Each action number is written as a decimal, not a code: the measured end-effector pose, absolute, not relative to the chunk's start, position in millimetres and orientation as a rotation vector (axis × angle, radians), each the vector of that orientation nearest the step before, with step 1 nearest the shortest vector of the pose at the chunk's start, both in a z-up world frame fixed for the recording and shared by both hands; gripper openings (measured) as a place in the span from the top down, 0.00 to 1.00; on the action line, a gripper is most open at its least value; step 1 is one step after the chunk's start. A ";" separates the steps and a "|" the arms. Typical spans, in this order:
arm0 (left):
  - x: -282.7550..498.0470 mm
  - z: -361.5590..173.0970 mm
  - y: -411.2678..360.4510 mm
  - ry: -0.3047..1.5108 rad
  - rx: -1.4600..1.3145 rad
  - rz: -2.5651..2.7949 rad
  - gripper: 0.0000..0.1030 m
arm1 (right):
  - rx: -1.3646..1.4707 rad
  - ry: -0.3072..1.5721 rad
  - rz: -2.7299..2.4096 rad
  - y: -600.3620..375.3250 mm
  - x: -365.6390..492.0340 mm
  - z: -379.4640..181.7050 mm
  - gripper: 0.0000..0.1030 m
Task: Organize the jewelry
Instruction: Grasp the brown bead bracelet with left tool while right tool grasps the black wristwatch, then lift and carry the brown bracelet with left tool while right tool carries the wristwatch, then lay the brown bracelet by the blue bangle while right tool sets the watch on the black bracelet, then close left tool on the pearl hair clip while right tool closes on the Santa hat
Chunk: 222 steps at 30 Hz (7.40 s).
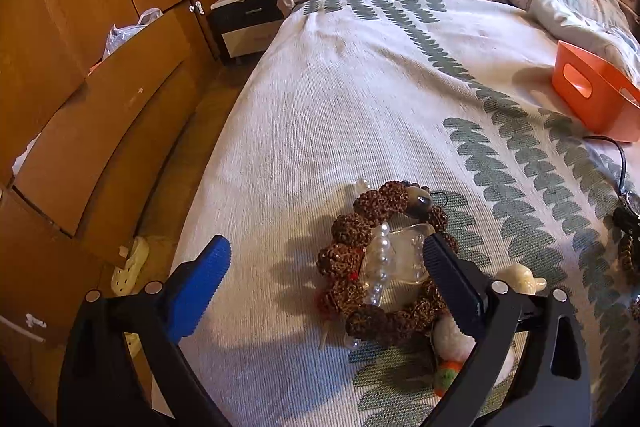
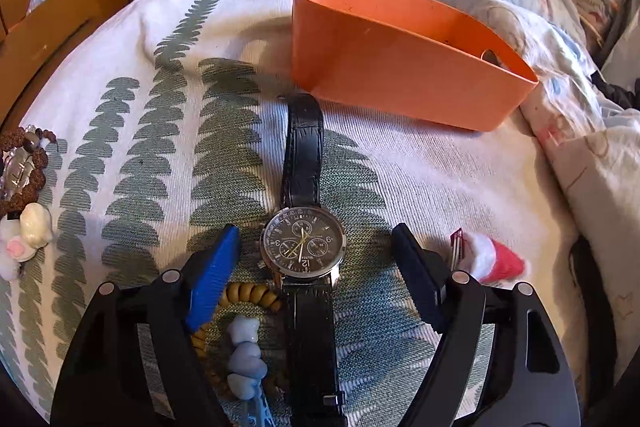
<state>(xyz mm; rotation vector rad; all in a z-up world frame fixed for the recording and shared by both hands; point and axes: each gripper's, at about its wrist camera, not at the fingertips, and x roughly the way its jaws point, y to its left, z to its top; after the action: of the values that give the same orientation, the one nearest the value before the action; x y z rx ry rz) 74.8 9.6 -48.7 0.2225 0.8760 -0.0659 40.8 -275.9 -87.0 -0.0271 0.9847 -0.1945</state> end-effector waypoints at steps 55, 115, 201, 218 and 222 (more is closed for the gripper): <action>35.1 18.6 -2.2 0.755 0.078 -0.310 0.80 | 0.169 0.765 -0.125 -293.0 -13.2 1.0 0.59; -150.3 -0.1 28.2 0.813 0.120 -0.282 0.69 | 0.195 0.889 -0.175 -262.0 -205.2 -29.6 0.59; 89.3 -78.4 -21.7 1.002 0.148 -0.408 0.60 | 0.212 0.911 -0.291 -379.5 5.6 -82.3 0.47; 91.1 -56.0 -3.0 0.986 0.032 -0.426 0.60 | 0.300 0.800 -0.254 -385.0 -12.5 -49.6 0.61; 88.6 -44.9 -1.3 0.959 0.022 -0.427 0.60 | 0.300 0.788 -0.248 -383.5 -15.2 -44.2 0.61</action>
<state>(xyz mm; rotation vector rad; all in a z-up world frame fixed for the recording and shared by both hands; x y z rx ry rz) 88.6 -1.3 -44.9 0.0222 0.9594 -0.4266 -15.2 -383.5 -44.2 0.2997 0.7875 -0.2476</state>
